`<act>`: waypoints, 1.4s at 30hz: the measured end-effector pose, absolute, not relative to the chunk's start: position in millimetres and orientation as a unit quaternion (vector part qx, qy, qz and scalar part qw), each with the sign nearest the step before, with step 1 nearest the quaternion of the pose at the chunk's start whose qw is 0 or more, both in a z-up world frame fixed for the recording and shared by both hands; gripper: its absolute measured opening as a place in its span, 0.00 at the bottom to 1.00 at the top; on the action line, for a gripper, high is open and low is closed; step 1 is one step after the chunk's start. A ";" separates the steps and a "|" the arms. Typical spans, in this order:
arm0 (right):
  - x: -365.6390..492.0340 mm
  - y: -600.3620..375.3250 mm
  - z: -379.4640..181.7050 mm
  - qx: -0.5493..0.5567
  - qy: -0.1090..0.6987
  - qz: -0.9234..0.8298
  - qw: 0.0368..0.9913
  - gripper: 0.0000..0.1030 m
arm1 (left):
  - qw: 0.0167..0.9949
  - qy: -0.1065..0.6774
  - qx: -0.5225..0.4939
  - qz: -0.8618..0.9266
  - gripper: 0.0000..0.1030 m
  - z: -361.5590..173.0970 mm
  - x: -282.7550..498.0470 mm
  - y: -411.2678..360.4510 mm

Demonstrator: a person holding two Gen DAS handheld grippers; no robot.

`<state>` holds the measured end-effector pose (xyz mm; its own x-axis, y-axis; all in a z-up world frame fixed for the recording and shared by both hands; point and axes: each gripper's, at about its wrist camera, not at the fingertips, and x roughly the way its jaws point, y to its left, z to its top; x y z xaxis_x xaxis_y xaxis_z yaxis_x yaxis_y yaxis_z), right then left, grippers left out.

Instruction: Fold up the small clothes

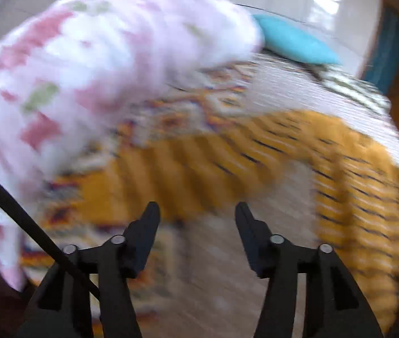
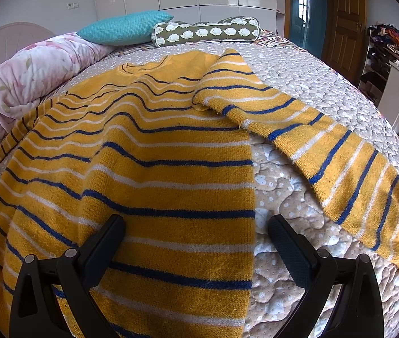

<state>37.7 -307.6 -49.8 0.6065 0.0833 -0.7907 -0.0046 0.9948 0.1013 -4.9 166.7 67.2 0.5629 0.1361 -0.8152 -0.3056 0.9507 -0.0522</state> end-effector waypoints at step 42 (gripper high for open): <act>-83.9 -506.5 -42.5 0.377 0.336 -0.097 0.858 0.76 | 0.891 0.451 -0.057 -0.020 0.68 59.2 -107.9 -17.3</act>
